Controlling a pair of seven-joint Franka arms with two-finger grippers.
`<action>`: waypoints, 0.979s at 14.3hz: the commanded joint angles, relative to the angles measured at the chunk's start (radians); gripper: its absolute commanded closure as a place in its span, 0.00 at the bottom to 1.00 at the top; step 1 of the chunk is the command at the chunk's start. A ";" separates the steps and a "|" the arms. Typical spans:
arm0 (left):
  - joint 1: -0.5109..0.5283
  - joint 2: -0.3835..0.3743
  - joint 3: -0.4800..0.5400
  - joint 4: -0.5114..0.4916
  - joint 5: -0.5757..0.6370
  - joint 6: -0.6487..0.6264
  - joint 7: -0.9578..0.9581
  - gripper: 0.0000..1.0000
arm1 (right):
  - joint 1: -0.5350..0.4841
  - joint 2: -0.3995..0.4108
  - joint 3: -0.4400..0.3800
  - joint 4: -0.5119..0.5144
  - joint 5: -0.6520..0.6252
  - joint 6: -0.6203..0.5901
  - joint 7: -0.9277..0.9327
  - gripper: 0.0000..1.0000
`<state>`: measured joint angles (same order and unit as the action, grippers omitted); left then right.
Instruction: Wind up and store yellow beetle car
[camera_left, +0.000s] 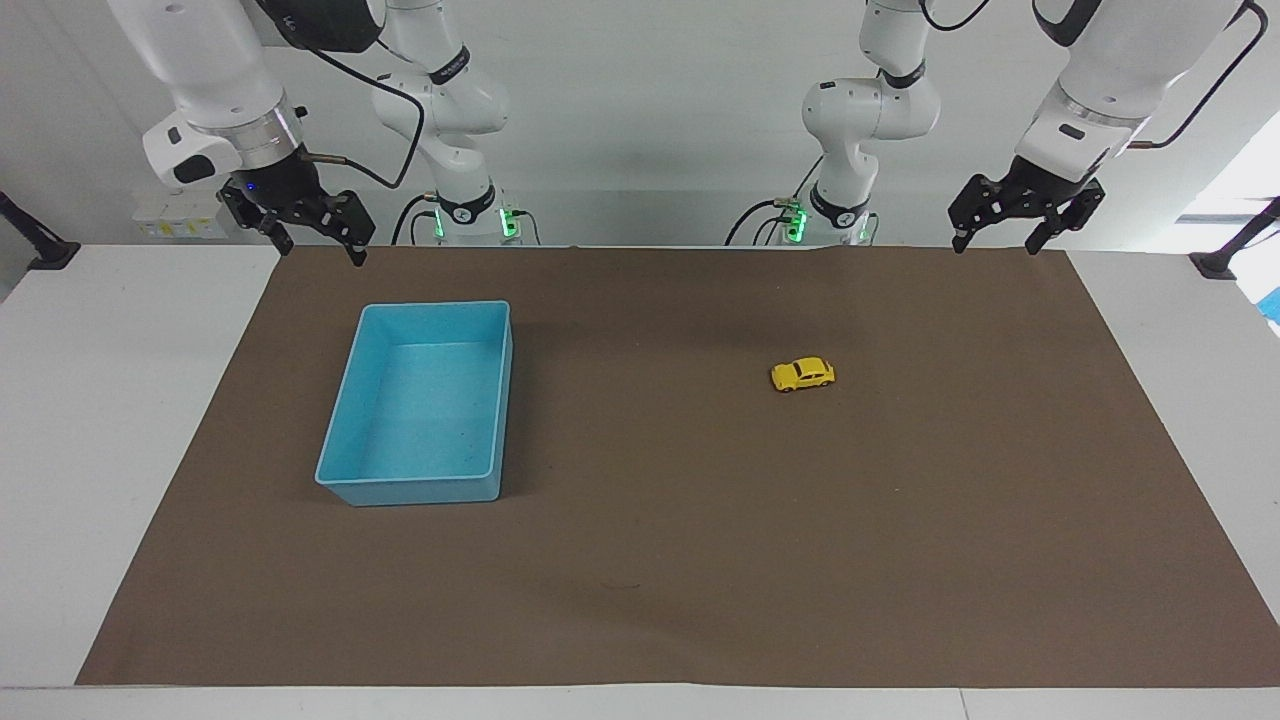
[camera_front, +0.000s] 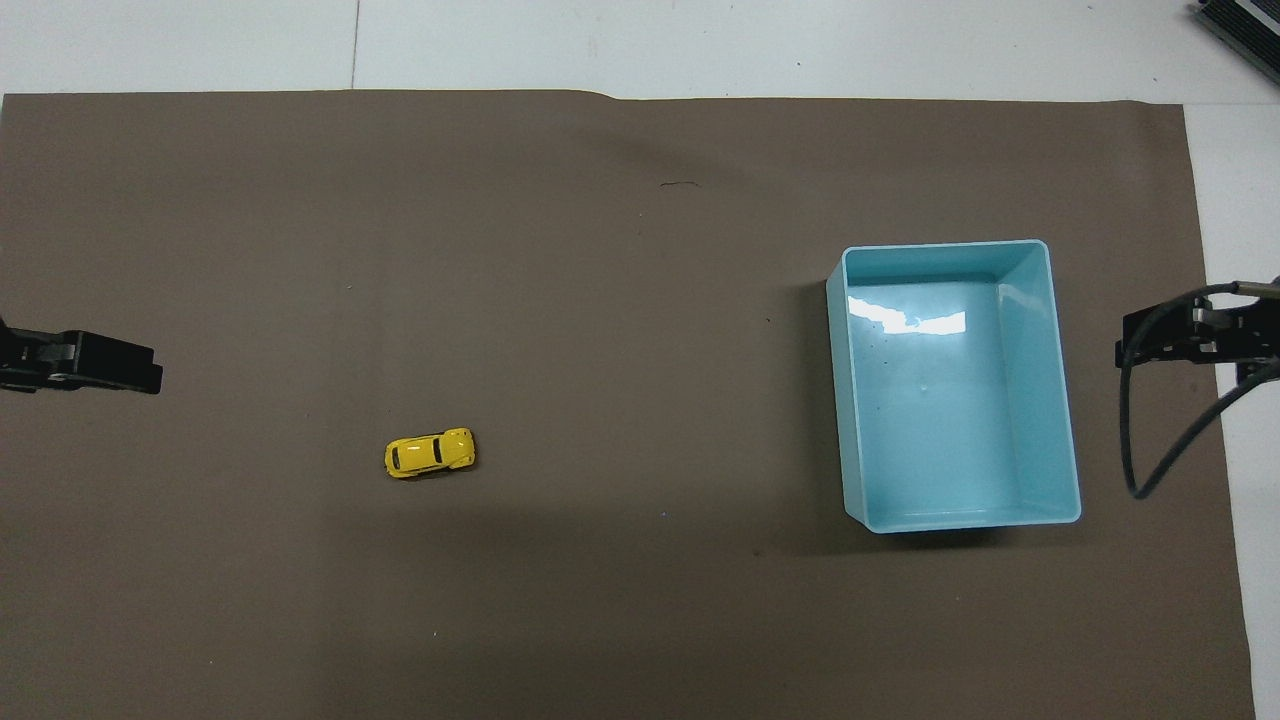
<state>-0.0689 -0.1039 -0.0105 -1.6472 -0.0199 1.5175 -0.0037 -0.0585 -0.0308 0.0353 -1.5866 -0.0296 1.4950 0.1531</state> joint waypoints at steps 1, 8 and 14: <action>-0.002 -0.019 0.000 -0.023 0.000 0.009 -0.006 0.00 | -0.010 -0.023 0.008 -0.024 0.000 0.004 -0.018 0.00; -0.002 -0.019 0.000 -0.032 0.000 0.009 -0.007 0.00 | -0.010 -0.023 0.008 -0.024 0.000 0.004 -0.018 0.00; -0.003 -0.016 0.000 -0.046 0.000 0.015 -0.009 0.00 | -0.010 -0.023 0.008 -0.024 0.000 0.004 -0.018 0.00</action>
<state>-0.0692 -0.1039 -0.0112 -1.6578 -0.0200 1.5175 -0.0037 -0.0585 -0.0308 0.0353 -1.5866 -0.0296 1.4950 0.1531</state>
